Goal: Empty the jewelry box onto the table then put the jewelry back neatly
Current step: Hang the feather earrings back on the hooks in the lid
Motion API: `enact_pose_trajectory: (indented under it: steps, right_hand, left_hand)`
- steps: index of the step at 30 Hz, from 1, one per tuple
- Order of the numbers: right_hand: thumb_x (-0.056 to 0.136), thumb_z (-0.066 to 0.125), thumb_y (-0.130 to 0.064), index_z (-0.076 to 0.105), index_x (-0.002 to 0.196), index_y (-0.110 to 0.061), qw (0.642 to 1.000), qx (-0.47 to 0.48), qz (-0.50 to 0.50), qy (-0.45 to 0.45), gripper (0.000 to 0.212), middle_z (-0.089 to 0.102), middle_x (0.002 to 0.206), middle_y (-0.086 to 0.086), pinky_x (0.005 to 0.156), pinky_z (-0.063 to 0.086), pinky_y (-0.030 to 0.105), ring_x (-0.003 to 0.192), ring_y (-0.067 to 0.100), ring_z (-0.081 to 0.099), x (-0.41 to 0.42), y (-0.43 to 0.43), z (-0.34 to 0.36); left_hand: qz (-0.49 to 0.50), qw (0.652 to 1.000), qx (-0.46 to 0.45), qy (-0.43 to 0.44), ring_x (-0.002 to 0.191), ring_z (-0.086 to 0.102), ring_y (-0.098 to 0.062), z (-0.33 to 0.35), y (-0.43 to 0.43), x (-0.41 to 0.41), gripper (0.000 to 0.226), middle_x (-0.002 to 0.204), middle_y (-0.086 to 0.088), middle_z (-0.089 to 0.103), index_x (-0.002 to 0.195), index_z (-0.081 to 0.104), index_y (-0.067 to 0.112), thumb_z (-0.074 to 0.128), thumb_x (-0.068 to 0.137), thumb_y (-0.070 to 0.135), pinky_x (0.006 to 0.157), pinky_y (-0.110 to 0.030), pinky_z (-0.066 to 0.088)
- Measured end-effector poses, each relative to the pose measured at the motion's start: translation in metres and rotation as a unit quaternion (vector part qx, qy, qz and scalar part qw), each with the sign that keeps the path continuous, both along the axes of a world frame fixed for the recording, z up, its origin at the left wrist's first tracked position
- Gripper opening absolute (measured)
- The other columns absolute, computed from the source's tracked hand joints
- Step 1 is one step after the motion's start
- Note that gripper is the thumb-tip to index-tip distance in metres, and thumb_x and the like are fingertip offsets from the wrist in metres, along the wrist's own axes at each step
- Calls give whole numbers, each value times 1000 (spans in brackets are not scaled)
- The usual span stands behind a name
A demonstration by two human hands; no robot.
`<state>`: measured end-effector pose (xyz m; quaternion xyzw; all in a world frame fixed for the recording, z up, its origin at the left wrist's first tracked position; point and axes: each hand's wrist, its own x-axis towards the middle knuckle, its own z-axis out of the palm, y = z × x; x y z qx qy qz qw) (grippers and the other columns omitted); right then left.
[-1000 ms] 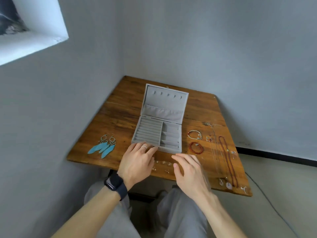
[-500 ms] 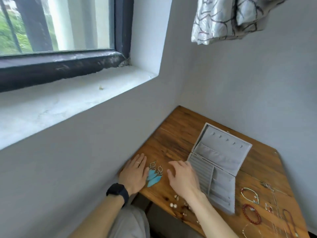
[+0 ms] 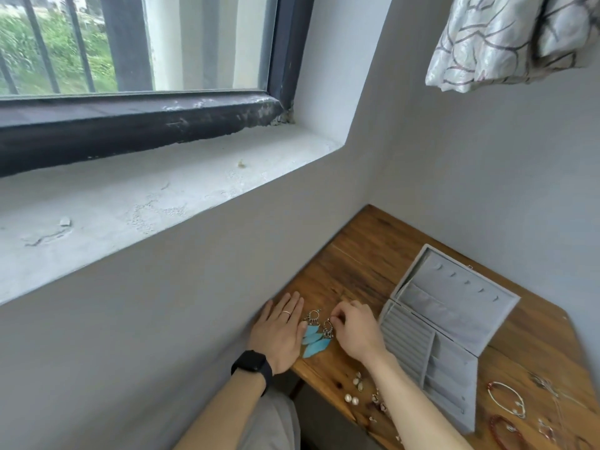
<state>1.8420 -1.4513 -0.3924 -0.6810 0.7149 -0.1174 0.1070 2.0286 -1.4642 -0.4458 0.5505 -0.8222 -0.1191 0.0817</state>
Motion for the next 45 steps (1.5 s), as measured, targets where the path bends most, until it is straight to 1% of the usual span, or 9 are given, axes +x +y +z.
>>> enact_pose_trajectory:
  steps: [3,9,13,16,20,28,35,40,45]
  right_hand:
    - [101,52,-29,56,99,-32,998,-5,6,-70,5,61,98,-17,83,50,24,97,7,57,-3,10,9]
    - [101,53,-30,53,93,-43,980,-78,-27,-181,15,65,90,-19,62,45,8,80,-6,61,-11,59,41]
    - [98,60,-28,60,91,-41,956,-144,-74,-243,15,65,87,-22,66,47,10,87,-6,60,-21,101,62]
    - [96,63,-24,64,89,-35,934,-184,-99,-290,13,63,95,-24,72,49,11,94,-1,61,-34,130,72]
    - [99,59,-23,62,95,-29,899,-185,-137,-372,8,69,105,-23,80,49,8,102,-6,63,-49,159,74]
    - [98,61,-18,68,102,-28,859,-204,-162,-441,13,72,91,-11,73,57,21,89,9,70,-66,184,71]
    - [88,74,-35,63,100,-29,846,-217,-196,-446,17,75,94,-13,70,55,18,88,5,72,-86,196,82]
    - [84,75,-45,62,96,-32,850,-193,-184,-454,22,76,93,-10,74,56,23,88,8,73,-103,202,90]
    - [77,74,-55,72,98,-31,812,-160,-155,-540,32,74,99,1,88,55,36,97,15,70,-113,203,90]
  left_hand:
    - [9,999,26,38,153,5,-10,5,-3,1,60,167,8,9,160,13,22,8,106,47,123,-32,-3]
    - [53,985,55,155,128,51,-19,41,-31,-17,50,142,2,55,144,49,30,47,98,49,104,-36,46]
    - [25,994,64,87,121,54,-18,49,-38,-36,34,132,5,59,125,66,34,62,93,43,101,-38,48]
    - [55,992,37,108,107,59,-16,48,-38,-43,8,111,8,65,96,72,34,65,94,33,91,-37,53]
    - [32,982,64,174,95,62,-12,51,-35,-44,9,96,13,65,87,67,36,63,94,33,80,-31,54]
    - [-112,885,176,417,92,67,2,120,20,-89,6,89,13,76,101,68,26,66,95,25,81,-18,51]
    - [-318,836,299,333,89,73,-8,171,67,-134,15,90,3,78,107,74,23,69,94,26,80,-16,52]
    - [-339,828,313,318,86,72,-11,181,74,-147,12,90,-2,77,98,78,15,71,92,22,77,-15,52]
    - [-309,825,339,328,82,69,-9,182,72,-152,13,90,-3,77,94,76,17,71,92,28,74,-21,54]
